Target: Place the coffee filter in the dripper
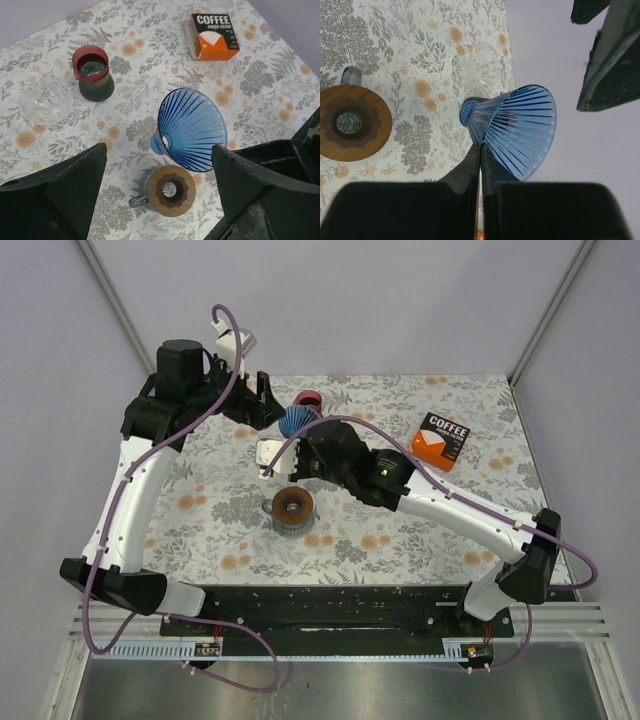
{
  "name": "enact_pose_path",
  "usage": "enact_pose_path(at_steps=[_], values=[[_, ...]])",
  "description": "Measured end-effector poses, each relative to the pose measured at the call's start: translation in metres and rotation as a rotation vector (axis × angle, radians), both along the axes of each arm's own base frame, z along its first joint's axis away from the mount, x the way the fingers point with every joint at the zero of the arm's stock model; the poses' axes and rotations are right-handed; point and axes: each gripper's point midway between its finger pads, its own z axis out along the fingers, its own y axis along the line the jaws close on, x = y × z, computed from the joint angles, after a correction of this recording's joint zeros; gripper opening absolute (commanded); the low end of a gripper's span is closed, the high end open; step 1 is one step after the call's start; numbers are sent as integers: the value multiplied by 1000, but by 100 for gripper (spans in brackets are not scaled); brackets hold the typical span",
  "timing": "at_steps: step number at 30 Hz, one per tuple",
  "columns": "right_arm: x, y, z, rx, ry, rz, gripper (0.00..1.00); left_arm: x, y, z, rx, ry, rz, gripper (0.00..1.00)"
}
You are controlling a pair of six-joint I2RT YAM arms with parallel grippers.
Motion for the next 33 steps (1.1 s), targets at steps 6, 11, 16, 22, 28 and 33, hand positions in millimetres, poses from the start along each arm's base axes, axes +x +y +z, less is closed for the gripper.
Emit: enact_pose_path(at_steps=[6,11,16,22,28,33], values=[[-4,11,-16,-75,-27,13,0,7,-8,-36,91,53,-6,79],[-6,15,-20,-96,-36,27,0,6,-11,-73,155,135,-29,51],[-5,17,-21,-103,-43,29,0,5,-14,-94,170,191,-51,12],[-11,27,-34,-114,-18,50,16,7,-19,-93,135,202,-53,0],[-18,29,-32,-4,85,13,63,1,-17,-109,143,252,-59,0],[-27,15,7,251,264,-3,74,-6,-9,-132,162,332,-43,0]])
